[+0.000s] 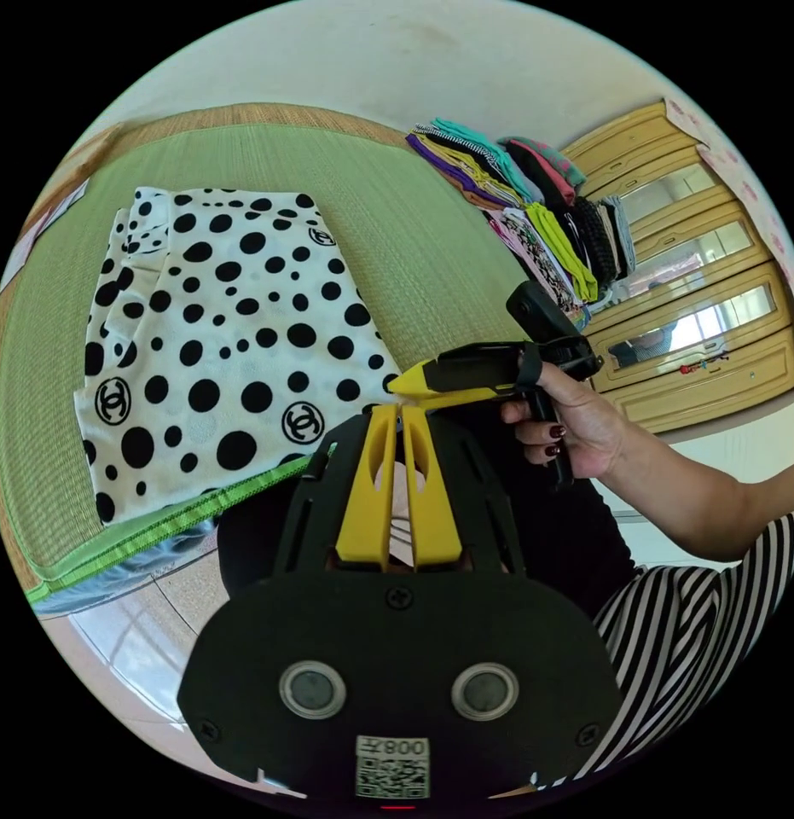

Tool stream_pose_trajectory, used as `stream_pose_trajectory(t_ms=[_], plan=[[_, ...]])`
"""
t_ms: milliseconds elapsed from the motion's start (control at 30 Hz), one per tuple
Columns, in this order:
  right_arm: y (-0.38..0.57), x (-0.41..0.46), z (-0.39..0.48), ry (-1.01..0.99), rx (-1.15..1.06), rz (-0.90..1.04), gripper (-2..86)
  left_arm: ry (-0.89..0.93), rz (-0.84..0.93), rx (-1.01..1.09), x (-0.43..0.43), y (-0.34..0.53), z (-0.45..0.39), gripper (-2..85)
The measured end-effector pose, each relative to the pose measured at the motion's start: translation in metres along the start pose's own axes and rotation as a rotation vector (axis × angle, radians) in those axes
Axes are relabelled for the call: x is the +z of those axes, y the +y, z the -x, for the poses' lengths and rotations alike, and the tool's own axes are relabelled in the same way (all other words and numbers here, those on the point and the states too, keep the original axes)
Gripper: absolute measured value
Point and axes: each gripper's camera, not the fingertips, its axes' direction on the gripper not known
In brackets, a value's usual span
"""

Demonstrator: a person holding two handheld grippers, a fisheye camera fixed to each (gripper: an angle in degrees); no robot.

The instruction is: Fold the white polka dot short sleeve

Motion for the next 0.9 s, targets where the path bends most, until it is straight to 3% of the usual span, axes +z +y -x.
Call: stream_pose_trajectory(t_ms=[400,767,900], plan=[[0.003,0.02,0.0,-0.017,0.01,0.01,3.0,0.046,-0.07,-0.068,0.0,0.033,0.034,0.5],[0.004,0.019,0.035,-0.103,-0.071,0.003,2.1,0.471,-0.35,-0.635,-0.004,0.157,0.17,2.0],[0.001,0.021,0.051,-0.11,-0.089,0.008,2.0,0.633,-0.392,-0.715,0.014,0.178,0.194,4.7]])
